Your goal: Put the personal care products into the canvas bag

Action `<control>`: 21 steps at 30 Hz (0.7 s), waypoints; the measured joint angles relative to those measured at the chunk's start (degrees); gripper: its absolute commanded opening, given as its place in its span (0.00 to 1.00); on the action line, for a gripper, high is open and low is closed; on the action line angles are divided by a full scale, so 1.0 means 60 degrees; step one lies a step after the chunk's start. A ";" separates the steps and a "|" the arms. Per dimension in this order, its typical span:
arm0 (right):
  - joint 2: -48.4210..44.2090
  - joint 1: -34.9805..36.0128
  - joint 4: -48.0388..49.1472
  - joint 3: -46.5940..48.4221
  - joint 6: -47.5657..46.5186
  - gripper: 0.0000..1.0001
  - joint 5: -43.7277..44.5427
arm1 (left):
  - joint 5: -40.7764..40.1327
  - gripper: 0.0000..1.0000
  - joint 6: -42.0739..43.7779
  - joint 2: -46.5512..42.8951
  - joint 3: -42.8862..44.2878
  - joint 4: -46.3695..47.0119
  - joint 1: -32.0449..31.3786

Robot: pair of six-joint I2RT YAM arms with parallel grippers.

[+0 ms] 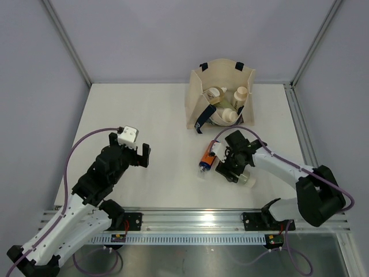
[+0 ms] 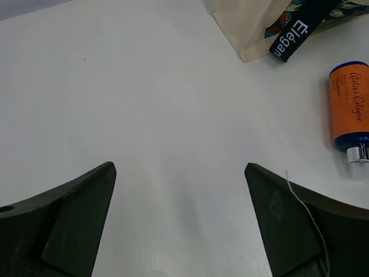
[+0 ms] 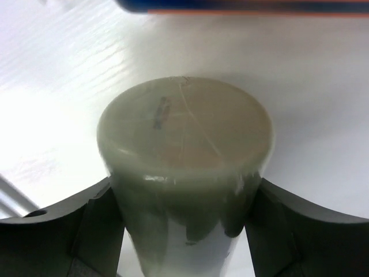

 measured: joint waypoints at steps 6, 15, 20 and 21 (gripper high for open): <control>-0.2295 -0.0951 -0.0991 0.0080 -0.0776 0.00 -0.1421 | 0.0484 0.99 0.0091 -0.0186 -0.0004 0.0025 0.0000; -0.2645 -0.1049 -0.1118 0.0240 -0.0863 0.00 -0.2739 | 0.1712 0.99 0.0186 -0.0437 -0.0127 0.0266 0.0000; -0.2605 -0.1056 -0.1009 0.0641 -0.0499 0.00 -0.3238 | 0.2514 0.99 0.0321 -0.0433 -0.0317 0.0525 0.0000; -0.2514 -0.1060 -0.1071 0.0969 -0.0357 0.00 -0.3340 | 0.2685 0.99 0.0328 -0.0415 -0.0357 0.0565 0.0000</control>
